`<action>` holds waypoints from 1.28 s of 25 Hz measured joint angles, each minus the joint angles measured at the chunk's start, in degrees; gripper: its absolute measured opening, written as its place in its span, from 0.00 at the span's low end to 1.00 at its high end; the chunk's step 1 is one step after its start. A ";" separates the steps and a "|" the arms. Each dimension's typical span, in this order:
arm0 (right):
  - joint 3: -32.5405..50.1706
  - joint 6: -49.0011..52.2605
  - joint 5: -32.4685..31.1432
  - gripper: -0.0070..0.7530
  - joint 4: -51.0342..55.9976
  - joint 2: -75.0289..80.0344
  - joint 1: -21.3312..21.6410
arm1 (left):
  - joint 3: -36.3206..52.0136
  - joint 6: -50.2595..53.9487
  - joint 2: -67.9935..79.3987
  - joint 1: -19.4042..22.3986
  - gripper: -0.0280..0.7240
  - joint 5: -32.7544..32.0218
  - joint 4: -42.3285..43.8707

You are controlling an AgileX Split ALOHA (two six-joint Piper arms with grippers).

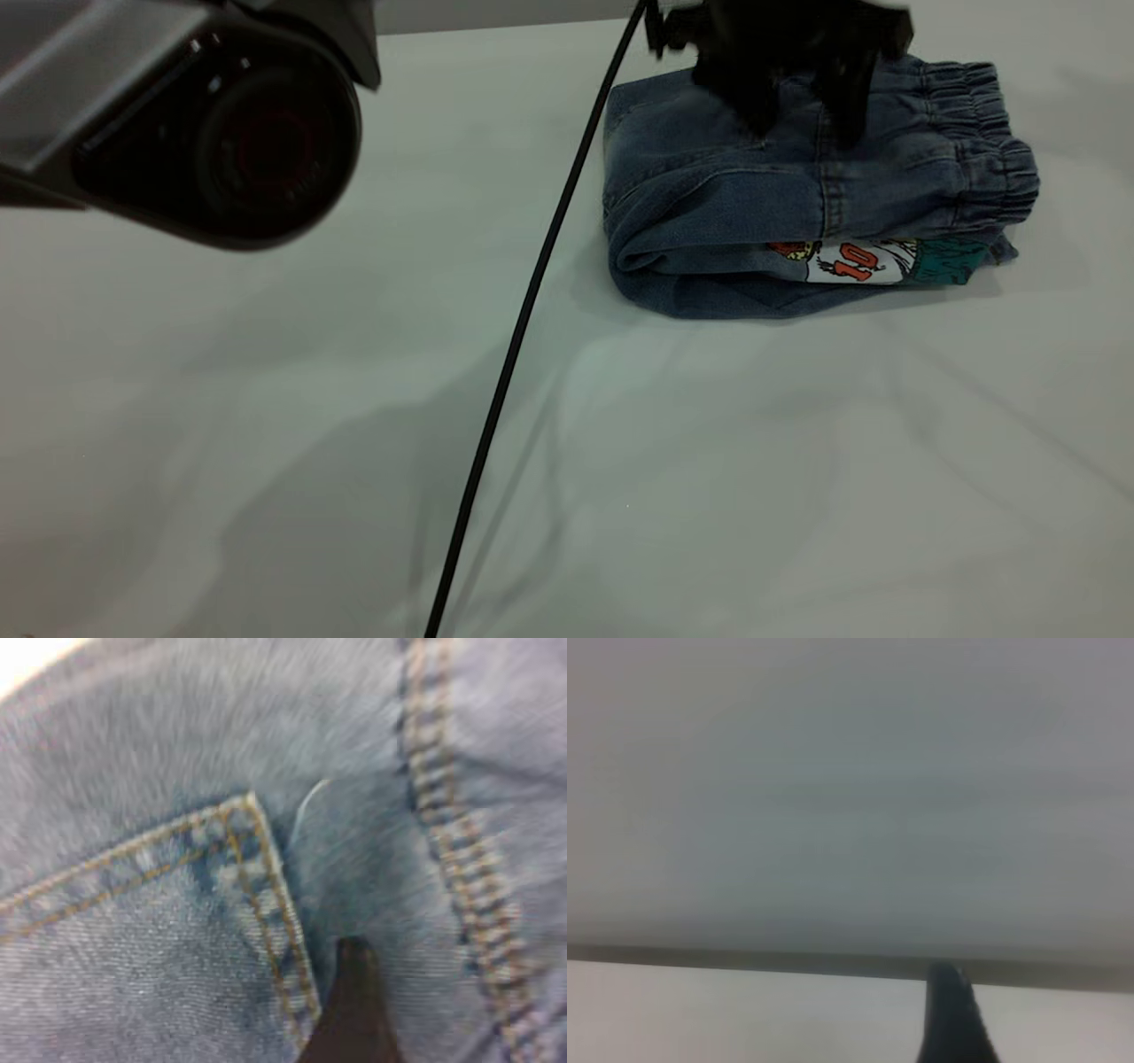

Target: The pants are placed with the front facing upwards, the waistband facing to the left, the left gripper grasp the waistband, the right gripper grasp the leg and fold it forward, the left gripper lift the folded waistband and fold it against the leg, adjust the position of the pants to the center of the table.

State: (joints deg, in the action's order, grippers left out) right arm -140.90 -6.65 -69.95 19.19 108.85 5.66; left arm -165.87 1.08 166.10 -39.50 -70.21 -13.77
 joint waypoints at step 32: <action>21.22 -1.70 0.02 0.50 4.59 -32.66 -6.95 | 9.52 -5.46 -44.94 0.00 0.73 0.20 17.06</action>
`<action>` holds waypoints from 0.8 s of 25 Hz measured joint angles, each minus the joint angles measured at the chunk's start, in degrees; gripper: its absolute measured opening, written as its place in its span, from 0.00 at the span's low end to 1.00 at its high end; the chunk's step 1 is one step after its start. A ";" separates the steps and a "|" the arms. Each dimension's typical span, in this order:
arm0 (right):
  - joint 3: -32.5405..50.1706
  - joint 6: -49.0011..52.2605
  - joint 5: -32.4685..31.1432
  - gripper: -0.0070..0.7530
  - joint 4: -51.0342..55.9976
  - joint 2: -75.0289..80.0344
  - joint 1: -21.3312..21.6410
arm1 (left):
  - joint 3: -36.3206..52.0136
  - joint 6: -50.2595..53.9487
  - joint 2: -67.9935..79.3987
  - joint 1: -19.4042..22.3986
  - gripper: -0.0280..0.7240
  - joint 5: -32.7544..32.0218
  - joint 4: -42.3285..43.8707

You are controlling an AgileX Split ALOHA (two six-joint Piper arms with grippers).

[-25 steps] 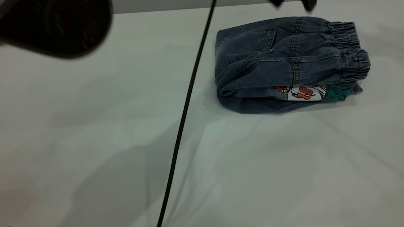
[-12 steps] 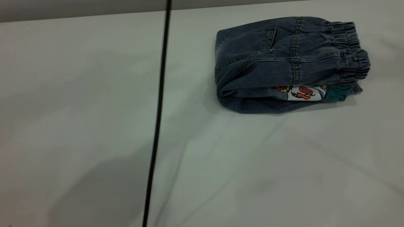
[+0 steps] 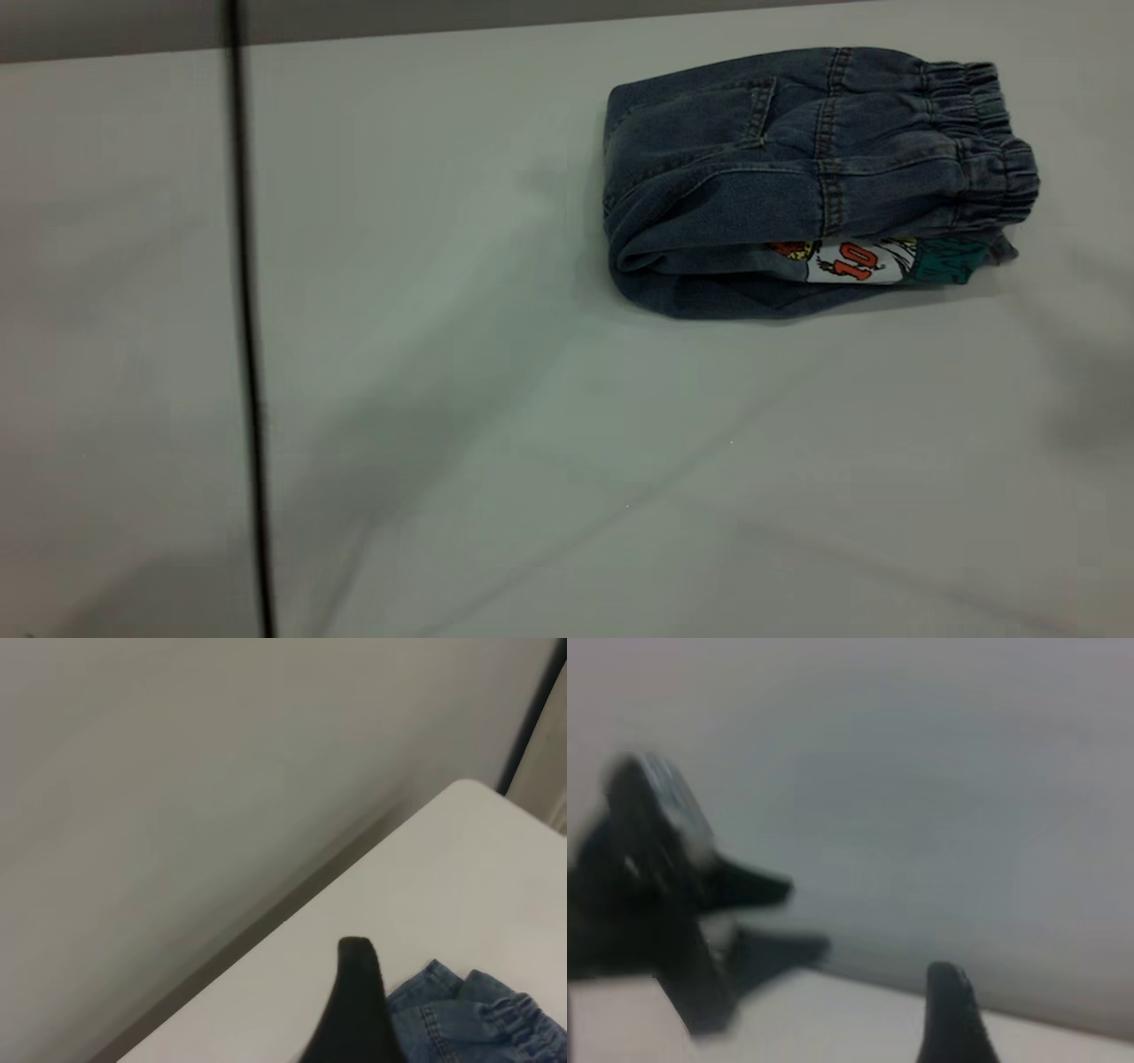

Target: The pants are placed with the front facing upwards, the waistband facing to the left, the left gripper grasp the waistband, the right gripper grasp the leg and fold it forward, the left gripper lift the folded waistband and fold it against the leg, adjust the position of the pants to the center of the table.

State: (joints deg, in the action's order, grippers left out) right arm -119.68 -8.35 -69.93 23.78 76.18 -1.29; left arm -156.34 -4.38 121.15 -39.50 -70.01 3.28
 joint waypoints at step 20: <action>50.13 -3.02 -0.05 0.50 0.21 -44.73 0.00 | 51.06 0.31 -41.75 0.00 0.73 0.18 -0.35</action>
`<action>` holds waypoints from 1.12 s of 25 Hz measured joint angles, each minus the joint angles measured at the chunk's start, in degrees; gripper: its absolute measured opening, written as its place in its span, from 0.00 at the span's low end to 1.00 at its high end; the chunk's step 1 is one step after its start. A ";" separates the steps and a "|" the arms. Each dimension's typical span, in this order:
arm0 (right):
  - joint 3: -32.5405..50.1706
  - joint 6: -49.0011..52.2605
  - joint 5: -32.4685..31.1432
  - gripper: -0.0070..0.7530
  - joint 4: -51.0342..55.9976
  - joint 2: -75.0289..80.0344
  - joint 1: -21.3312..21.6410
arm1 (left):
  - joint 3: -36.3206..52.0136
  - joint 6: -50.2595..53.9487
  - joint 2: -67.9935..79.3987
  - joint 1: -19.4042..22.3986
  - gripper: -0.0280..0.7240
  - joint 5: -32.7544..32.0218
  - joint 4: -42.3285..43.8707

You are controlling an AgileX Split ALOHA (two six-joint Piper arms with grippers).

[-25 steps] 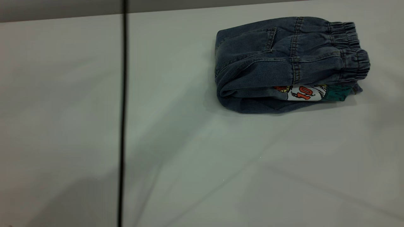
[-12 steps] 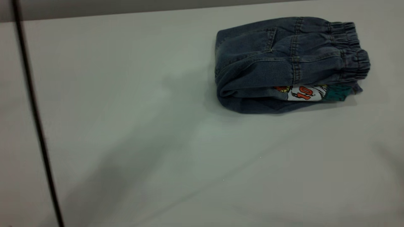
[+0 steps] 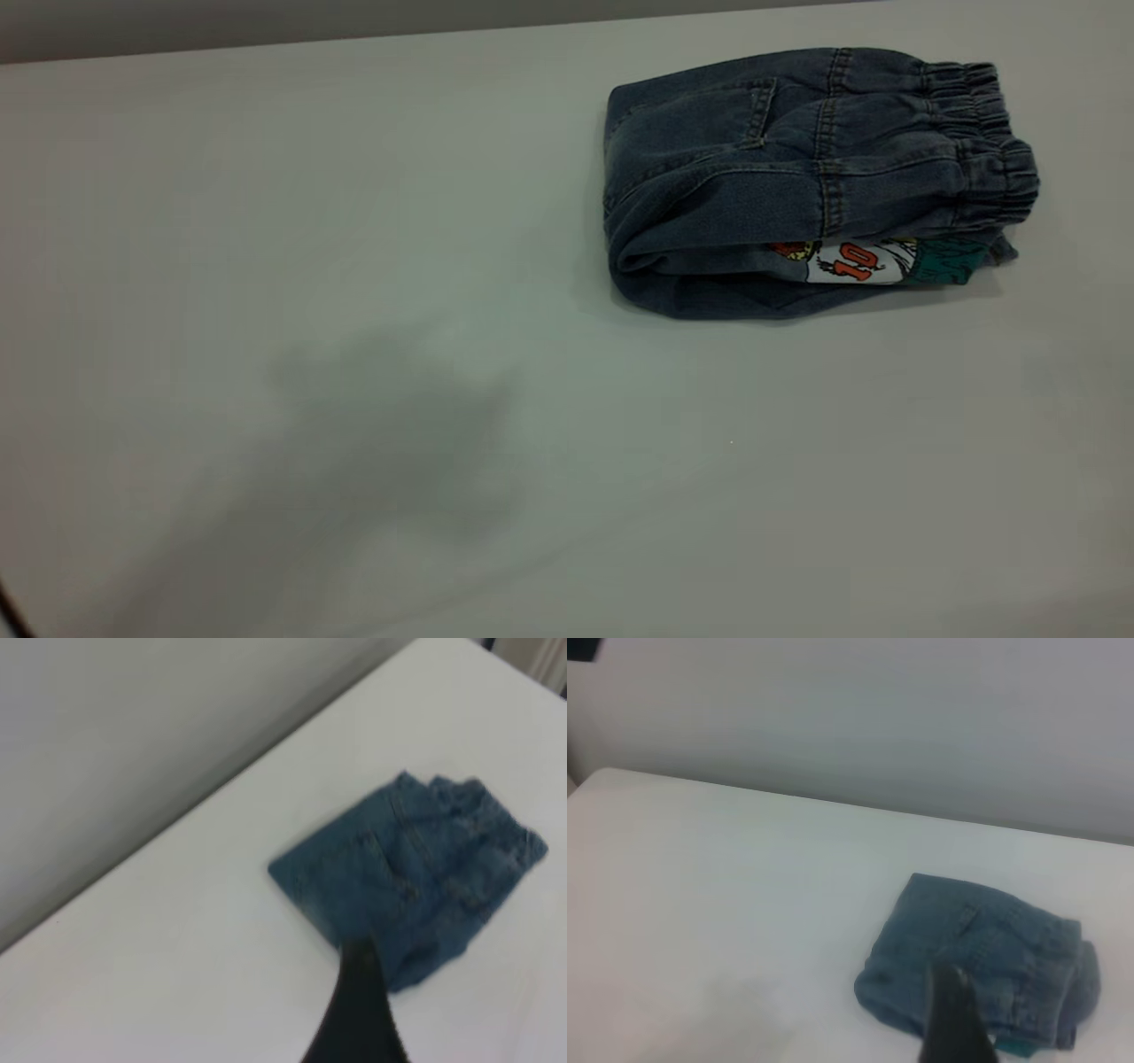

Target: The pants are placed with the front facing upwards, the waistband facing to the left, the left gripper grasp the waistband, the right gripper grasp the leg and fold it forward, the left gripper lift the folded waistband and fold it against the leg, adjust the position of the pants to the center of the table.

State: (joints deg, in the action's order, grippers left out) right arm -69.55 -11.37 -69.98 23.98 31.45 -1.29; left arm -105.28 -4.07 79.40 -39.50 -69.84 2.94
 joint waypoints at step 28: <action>38.31 -2.67 3.96 0.50 -11.14 -29.45 -0.98 | 59.21 1.58 -58.64 0.00 0.73 -0.19 -2.94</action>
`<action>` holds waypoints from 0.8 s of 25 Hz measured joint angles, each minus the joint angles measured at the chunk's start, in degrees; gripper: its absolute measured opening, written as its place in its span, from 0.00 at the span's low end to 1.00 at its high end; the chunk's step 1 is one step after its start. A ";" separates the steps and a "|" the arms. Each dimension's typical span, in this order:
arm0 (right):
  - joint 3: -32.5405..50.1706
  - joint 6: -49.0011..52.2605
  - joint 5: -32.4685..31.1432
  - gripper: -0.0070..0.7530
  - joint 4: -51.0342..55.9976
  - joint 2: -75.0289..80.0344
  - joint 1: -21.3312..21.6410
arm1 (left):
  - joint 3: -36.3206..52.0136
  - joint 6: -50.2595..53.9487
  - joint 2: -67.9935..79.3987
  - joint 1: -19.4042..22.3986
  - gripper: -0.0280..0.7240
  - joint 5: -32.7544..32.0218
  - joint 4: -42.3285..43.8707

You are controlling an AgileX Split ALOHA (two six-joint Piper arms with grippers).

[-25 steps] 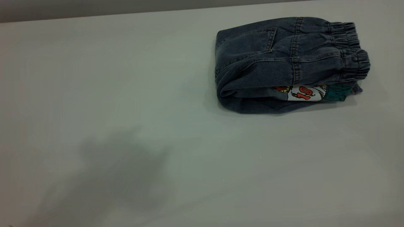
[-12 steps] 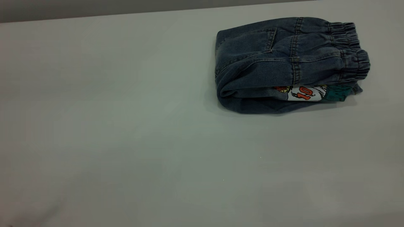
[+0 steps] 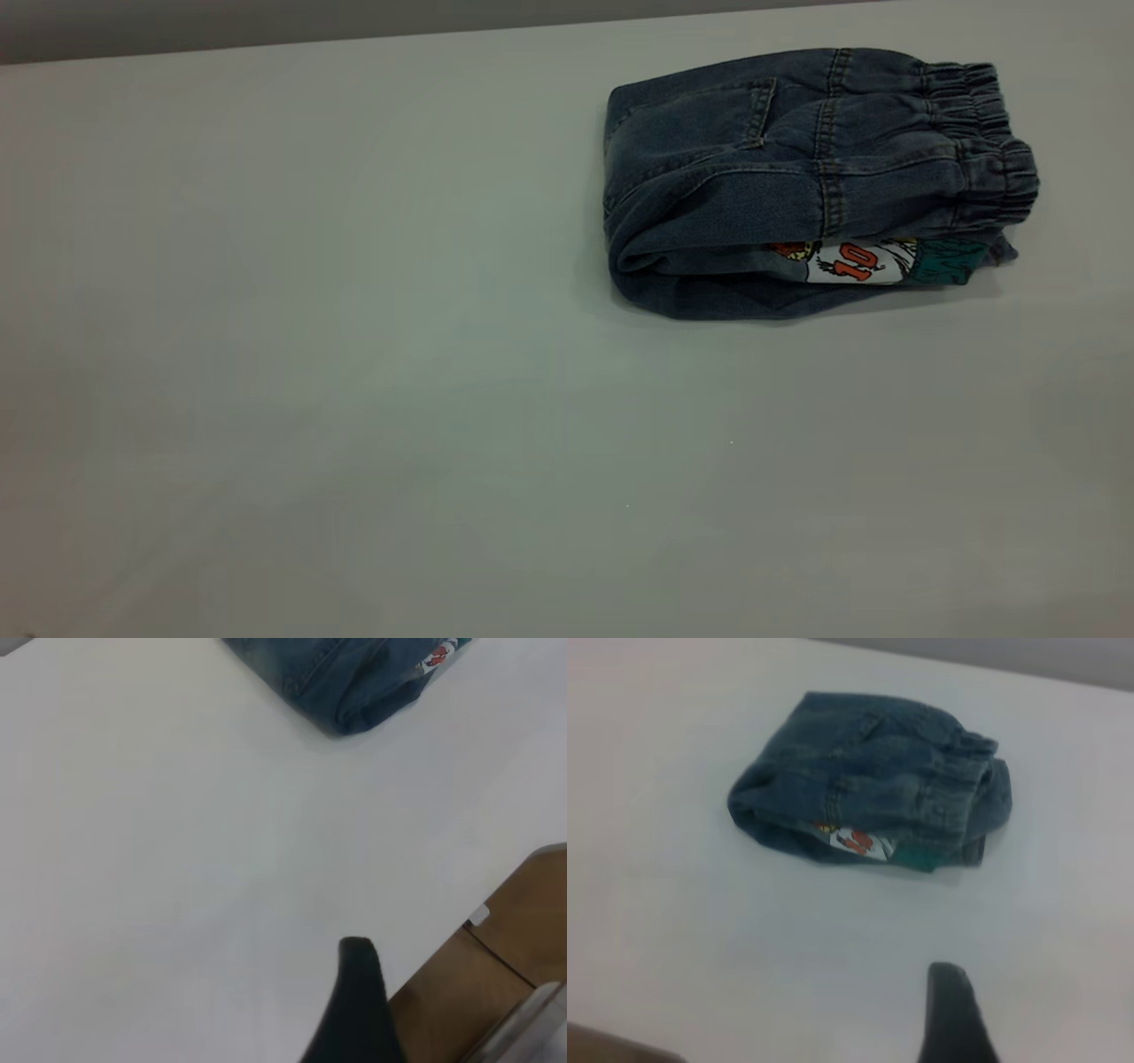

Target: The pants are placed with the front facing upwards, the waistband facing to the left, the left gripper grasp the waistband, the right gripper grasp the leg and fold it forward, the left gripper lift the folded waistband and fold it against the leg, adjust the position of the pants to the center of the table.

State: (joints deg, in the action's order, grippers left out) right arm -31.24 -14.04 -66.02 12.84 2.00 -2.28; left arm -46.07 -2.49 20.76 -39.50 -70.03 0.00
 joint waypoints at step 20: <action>2.06 0.41 4.21 0.50 0.69 -0.17 0.00 | 15.75 4.16 -12.37 0.00 0.73 5.42 0.00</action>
State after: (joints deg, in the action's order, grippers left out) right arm -29.18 -13.62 -61.81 13.53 1.83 -2.28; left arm -30.32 1.67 8.39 -39.50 -64.61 0.00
